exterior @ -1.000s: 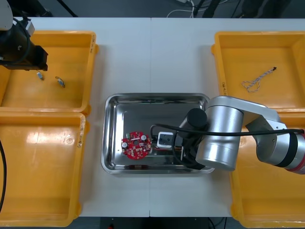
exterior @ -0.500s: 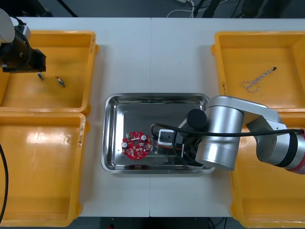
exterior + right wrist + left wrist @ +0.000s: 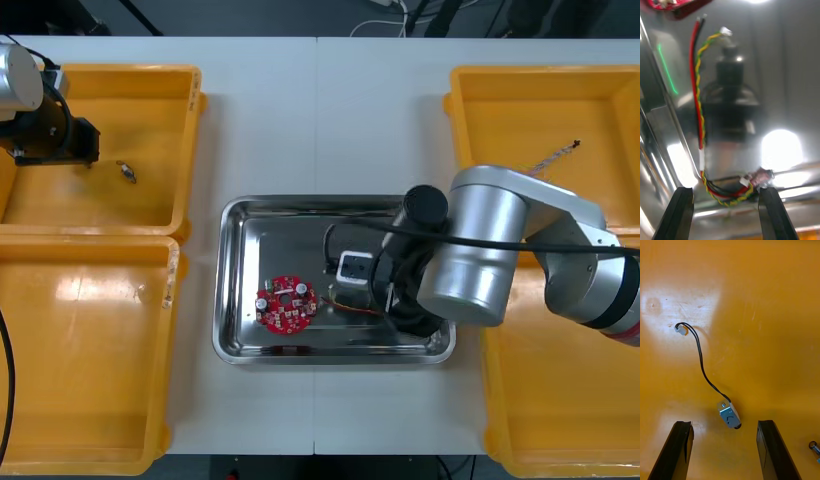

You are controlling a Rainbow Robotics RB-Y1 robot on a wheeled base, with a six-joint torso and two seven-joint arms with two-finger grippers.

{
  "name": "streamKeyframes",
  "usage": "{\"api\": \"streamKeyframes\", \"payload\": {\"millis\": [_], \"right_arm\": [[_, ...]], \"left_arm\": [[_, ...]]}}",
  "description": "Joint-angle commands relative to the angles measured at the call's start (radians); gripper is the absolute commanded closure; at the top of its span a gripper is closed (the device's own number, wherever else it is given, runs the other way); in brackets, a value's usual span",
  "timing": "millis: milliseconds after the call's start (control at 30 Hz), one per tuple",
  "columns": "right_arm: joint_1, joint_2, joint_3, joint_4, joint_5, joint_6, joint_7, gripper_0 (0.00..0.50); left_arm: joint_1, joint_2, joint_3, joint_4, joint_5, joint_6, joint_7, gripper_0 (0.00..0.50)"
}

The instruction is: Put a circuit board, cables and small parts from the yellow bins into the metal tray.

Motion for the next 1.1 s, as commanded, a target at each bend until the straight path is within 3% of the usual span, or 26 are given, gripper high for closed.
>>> {"api": "streamKeyframes", "payload": {"millis": [33,267,467,600,1000,1033,1067,1100], "right_arm": [[-0.050,0.034,-0.135,-0.011,-0.056,0.086,0.021,0.000],[-0.078,0.043,-0.292,-0.011,-0.140,0.230,0.005,0.000],[-0.102,0.043,-0.408,-0.011,-0.162,0.315,-0.006,0.000],[-0.104,0.043,-0.473,-0.002,-0.162,0.315,-0.014,0.000],[-0.110,0.037,-0.686,0.196,-0.165,0.315,-0.012,0.000],[-0.112,0.036,-0.704,0.217,-0.160,0.315,-0.011,0.000],[-0.115,0.034,-0.720,0.237,-0.151,0.315,-0.011,0.000],[-0.116,0.033,-0.726,0.246,-0.146,0.315,-0.011,0.000]], "left_arm": [[-0.058,0.014,-0.012,0.010,0.007,-0.035,-0.083,0.000],[-0.058,-0.001,-0.012,0.037,0.006,-0.073,-0.086,0.000],[-0.056,-0.010,-0.014,0.049,0.004,-0.096,-0.086,0.000],[-0.056,-0.017,-0.014,0.053,0.006,-0.104,-0.088,0.000],[-0.044,-0.024,-0.040,0.053,0.006,-0.125,-0.091,0.000],[-0.044,-0.026,-0.046,0.053,0.006,-0.127,-0.091,0.060],[-0.044,-0.024,-0.047,0.053,0.007,-0.128,-0.089,0.154],[-0.044,-0.024,-0.046,0.053,0.007,-0.128,-0.091,0.208]]}}
